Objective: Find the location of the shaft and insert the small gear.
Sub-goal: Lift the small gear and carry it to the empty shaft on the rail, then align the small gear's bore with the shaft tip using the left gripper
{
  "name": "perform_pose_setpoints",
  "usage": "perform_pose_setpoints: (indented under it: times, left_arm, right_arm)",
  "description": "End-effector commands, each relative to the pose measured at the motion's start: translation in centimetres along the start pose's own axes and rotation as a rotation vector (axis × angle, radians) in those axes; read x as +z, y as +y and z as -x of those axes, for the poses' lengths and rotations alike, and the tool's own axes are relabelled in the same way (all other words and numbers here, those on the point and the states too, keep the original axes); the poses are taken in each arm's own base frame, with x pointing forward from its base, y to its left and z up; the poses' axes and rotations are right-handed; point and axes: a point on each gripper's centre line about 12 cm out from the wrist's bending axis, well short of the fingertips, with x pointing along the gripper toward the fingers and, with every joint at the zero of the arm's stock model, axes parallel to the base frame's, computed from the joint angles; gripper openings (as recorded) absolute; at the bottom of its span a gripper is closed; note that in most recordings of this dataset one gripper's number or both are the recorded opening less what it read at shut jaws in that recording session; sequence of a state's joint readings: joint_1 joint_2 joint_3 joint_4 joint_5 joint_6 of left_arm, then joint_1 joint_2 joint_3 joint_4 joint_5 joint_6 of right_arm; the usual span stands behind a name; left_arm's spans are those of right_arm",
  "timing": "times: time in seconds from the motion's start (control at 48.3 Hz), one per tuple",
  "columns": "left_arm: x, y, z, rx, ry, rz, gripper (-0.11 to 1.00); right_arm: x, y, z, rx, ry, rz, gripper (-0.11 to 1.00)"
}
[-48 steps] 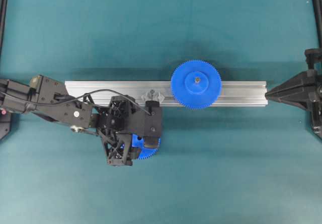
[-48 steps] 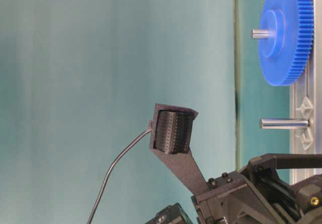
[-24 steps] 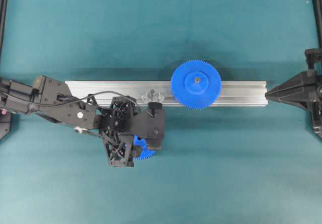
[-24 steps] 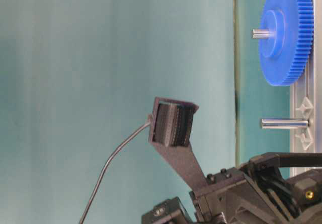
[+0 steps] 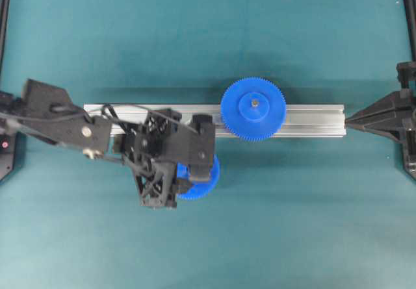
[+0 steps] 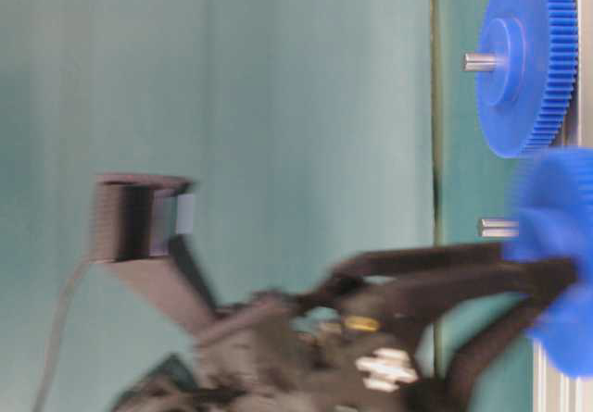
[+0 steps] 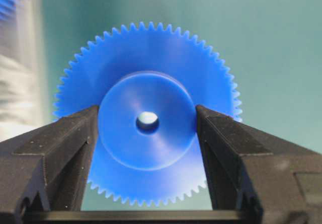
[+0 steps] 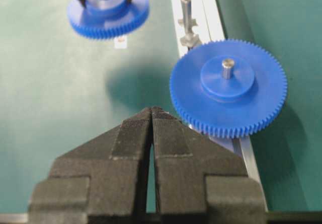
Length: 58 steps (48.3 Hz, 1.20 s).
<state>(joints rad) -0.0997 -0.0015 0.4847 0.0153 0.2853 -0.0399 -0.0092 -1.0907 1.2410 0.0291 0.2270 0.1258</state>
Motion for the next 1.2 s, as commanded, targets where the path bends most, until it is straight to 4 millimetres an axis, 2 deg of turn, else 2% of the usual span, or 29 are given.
perform_pose_setpoints:
  times: [0.0, 0.186, 0.476, 0.973, 1.18]
  left_arm:
    - [2.6, 1.3, 2.6, 0.024, -0.086, -0.010, 0.65]
    - [3.3, 3.6, 3.5, 0.072, -0.108, -0.051, 0.65]
    - [2.9, 6.0, 3.0, 0.118, -0.090, -0.081, 0.65]
    - [1.3, 6.9, 0.6, 0.124, -0.029, -0.071, 0.65]
    - [0.8, 8.0, 0.7, 0.144, -0.017, -0.056, 0.65]
  right_arm:
    - [0.4, 0.1, 0.1, 0.003, -0.018, -0.011, 0.04]
    - [0.4, 0.1, 0.1, 0.004, -0.023, -0.011, 0.04]
    - [0.3, 0.0, 0.1, 0.002, -0.021, -0.013, 0.04]
    - [-0.1, 0.0, 0.2, 0.001, -0.017, -0.013, 0.04]
    - [-0.2, -0.1, 0.1, 0.001, -0.014, -0.048, 0.04]
